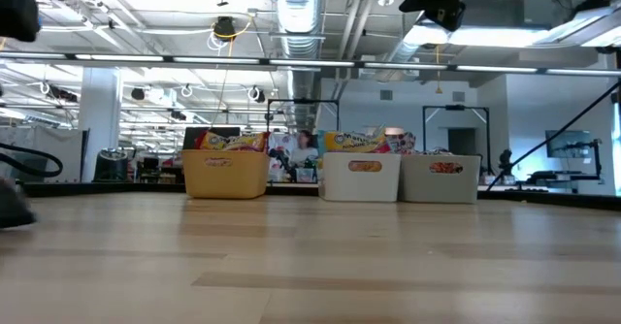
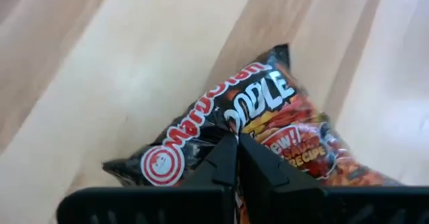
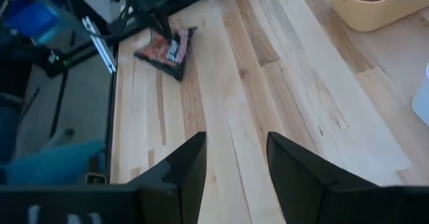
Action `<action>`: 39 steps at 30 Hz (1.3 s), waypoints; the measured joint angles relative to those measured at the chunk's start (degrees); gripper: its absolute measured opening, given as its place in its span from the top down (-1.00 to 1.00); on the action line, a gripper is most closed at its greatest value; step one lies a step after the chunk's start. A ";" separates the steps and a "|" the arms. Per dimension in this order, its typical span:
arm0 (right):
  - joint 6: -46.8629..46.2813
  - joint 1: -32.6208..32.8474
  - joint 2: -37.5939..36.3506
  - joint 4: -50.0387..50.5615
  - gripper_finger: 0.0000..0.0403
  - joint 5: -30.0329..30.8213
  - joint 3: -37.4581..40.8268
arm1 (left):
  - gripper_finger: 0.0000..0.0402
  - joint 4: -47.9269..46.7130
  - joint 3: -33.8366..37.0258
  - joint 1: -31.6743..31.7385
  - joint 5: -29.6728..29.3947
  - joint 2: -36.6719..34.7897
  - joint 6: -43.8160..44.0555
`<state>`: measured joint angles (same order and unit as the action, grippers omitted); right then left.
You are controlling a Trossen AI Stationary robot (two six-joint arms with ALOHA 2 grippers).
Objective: Sort Maruchan noodles
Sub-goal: Put the black noodle pack into the gray bin
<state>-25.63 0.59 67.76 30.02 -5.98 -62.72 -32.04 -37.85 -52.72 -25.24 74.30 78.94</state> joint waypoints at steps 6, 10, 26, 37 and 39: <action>-0.52 -0.89 0.01 -1.12 0.11 -0.02 0.00 | 1.00 7.12 0.07 3.43 -6.02 0.04 -8.53; -0.52 -1.13 -0.01 -2.54 0.11 -0.04 0.00 | 1.00 12.24 0.03 7.14 -6.73 0.02 -16.21; -6.32 1.34 7.37 -5.05 0.09 -0.48 0.07 | 1.00 25.06 -0.13 17.28 -2.89 -0.09 -35.82; -8.08 1.25 14.96 -11.68 -0.17 -6.01 0.04 | 1.00 29.22 -0.19 20.08 -0.51 -0.11 -40.58; -9.38 1.25 16.47 -12.53 -0.22 -6.51 0.04 | 1.00 29.45 -0.21 20.55 -0.52 -0.15 -40.98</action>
<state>-35.01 1.84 84.23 17.50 -12.49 -62.67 -2.59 -38.06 -32.17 -25.76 74.15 37.95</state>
